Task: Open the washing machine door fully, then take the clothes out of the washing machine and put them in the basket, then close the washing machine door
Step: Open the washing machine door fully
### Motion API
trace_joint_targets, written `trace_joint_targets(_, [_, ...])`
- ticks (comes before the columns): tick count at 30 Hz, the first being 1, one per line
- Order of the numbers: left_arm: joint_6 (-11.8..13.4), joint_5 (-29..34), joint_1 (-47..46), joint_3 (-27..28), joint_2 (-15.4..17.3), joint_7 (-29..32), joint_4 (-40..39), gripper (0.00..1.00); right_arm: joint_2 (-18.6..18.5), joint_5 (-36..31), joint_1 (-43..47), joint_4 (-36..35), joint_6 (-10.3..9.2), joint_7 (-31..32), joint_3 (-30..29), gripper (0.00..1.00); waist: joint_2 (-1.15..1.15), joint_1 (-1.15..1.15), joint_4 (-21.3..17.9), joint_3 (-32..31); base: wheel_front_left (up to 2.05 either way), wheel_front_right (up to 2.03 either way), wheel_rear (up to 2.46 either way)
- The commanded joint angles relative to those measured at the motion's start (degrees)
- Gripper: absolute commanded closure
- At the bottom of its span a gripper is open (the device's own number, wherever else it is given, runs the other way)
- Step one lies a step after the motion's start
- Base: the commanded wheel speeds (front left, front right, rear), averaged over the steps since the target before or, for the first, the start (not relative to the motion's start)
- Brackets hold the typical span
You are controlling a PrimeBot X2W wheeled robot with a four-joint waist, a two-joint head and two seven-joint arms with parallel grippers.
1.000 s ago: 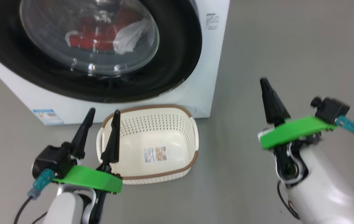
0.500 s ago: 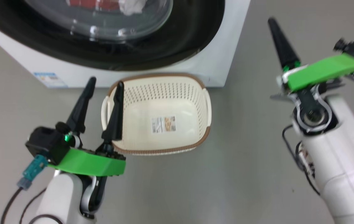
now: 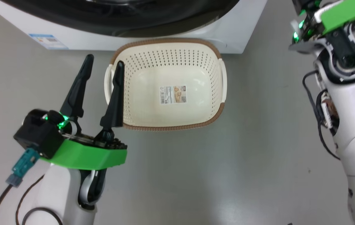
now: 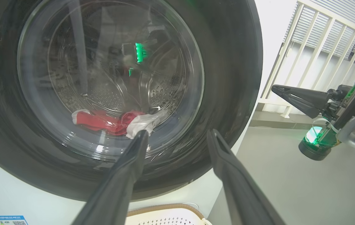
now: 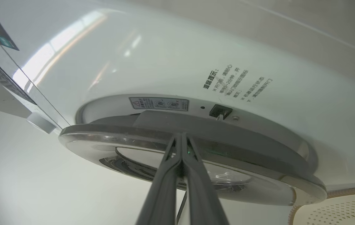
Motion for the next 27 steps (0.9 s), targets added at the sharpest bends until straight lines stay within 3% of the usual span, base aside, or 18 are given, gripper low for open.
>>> trace_joint_targets(1, [-0.3,-0.3,-1.1,1.5,1.1,-0.3,-1.9,0.00,0.8,0.7,-1.8,-1.1,0.44,1.0,0.6,1.00,0.00,0.00,0.8,2.2,0.00,0.00,0.00])
trace_joint_targets(27, [-0.3,-0.5,-3.3,0.7,1.1,-0.3,-2.1,0.00,0.1,6.0,-16.2,4.1,0.44,14.9,1.8,1.00,0.00,0.00,1.3,8.6,0.00,0.00,0.00])
